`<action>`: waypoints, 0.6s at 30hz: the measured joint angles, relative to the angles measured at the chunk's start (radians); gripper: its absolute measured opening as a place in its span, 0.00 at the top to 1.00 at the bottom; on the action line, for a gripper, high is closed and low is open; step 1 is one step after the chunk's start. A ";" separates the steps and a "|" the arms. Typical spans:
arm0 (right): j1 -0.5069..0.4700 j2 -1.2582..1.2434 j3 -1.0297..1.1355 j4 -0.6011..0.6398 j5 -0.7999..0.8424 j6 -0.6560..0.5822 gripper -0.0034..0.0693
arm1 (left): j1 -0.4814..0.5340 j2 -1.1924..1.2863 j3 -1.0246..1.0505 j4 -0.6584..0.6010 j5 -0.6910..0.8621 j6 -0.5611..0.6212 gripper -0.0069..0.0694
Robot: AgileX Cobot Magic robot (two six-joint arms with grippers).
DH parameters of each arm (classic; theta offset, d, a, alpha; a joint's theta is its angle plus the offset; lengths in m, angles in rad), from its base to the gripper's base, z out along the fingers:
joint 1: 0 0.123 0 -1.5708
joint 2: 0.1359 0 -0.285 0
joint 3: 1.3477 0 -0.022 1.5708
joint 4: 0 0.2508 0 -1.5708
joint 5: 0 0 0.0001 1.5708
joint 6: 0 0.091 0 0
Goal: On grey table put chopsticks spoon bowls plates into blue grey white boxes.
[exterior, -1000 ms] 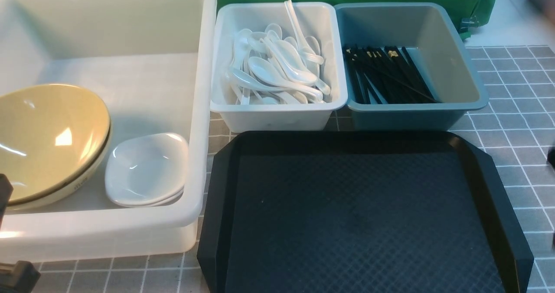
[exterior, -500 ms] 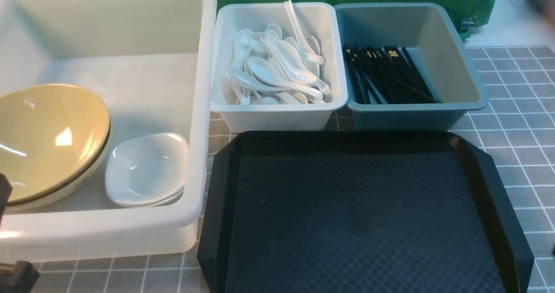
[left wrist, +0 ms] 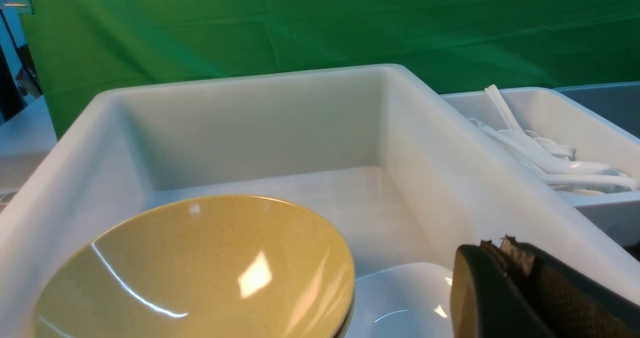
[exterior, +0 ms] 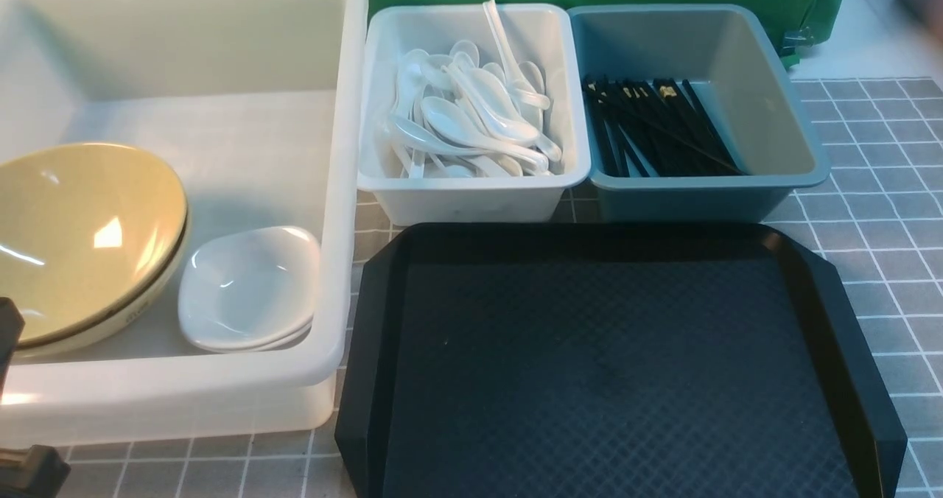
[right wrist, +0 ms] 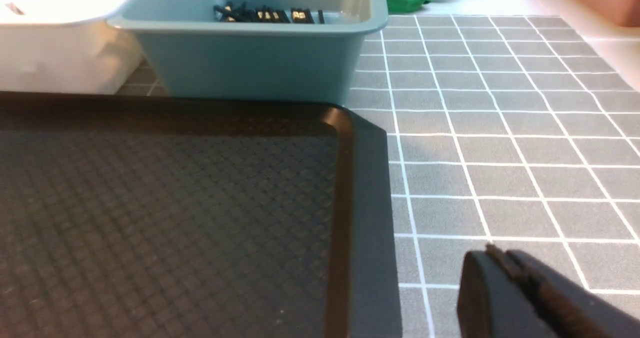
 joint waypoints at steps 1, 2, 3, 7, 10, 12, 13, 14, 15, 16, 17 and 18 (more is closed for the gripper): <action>0.000 0.000 0.000 0.000 0.000 0.000 0.90 | 0.000 0.000 0.000 0.000 0.000 0.000 0.92; 0.000 0.000 0.000 0.000 0.001 0.000 0.90 | 0.000 0.000 0.000 0.000 0.000 0.000 0.92; 0.000 0.000 0.000 0.000 0.000 0.000 0.90 | 0.000 0.000 0.000 0.000 0.000 0.000 0.92; 0.000 0.000 0.000 0.000 0.000 0.000 0.89 | 0.000 0.000 0.000 0.000 0.000 0.000 0.92; 0.000 0.000 0.000 0.000 0.001 0.000 0.89 | 0.000 0.000 0.000 0.000 0.000 0.000 0.92; 0.000 0.000 0.000 0.000 0.001 0.000 0.88 | 0.000 0.000 0.000 0.000 0.000 0.000 0.92; 0.000 0.000 0.000 0.000 0.001 0.000 0.88 | 0.000 0.000 0.000 0.000 0.000 0.000 0.92; 0.000 0.000 0.000 0.000 0.001 0.000 0.88 | 0.000 0.000 0.000 0.000 0.000 0.000 0.92; 0.000 0.000 0.000 0.000 0.001 0.000 0.87 | 0.000 0.000 0.000 0.000 0.000 0.000 0.92; 0.000 0.000 0.000 0.001 0.001 0.000 0.87 | 0.000 0.000 0.000 0.000 0.000 0.000 0.92; 0.000 0.000 0.000 0.001 0.001 0.000 0.87 | 0.000 0.000 0.000 0.000 0.000 0.000 0.92; 0.000 0.000 0.000 0.001 0.001 0.000 0.87 | 0.000 0.000 0.000 0.000 0.000 0.000 0.92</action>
